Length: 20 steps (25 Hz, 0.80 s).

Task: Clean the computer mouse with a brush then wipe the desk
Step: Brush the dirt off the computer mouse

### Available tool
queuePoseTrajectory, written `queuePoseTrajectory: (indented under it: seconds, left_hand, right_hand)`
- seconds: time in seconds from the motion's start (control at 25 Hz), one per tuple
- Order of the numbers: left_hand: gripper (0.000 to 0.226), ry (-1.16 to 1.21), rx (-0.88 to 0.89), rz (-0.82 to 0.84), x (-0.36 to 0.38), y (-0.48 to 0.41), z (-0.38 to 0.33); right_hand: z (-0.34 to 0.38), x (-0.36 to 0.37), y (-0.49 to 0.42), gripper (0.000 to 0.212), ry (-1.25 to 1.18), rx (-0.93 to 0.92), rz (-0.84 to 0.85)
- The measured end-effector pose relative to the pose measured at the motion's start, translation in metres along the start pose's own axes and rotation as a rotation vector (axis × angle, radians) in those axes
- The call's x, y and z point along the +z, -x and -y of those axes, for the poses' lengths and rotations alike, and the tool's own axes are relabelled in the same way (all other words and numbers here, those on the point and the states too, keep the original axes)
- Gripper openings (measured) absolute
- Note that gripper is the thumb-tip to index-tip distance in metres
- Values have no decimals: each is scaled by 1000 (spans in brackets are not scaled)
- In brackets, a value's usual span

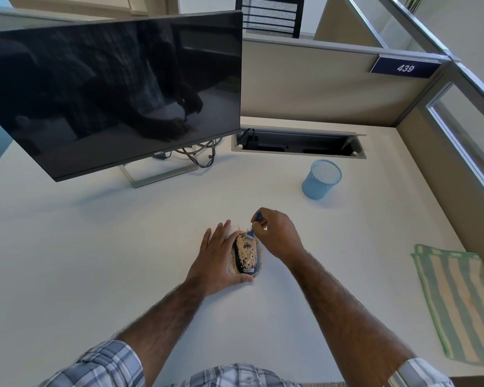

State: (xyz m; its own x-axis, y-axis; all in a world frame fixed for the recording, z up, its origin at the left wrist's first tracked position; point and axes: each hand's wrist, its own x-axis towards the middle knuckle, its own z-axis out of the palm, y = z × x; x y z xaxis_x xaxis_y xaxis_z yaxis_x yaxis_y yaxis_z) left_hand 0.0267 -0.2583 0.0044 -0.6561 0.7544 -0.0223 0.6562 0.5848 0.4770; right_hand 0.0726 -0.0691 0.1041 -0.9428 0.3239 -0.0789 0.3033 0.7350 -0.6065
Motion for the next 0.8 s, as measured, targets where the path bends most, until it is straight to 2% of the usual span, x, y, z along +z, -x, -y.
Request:
queuePoseTrajectory:
  seconds: [0.8]
  left_hand:
    - [126,6,1,15,-2,0,-1]
  right_hand:
    - [-3,0,0,11,-16,-66,14]
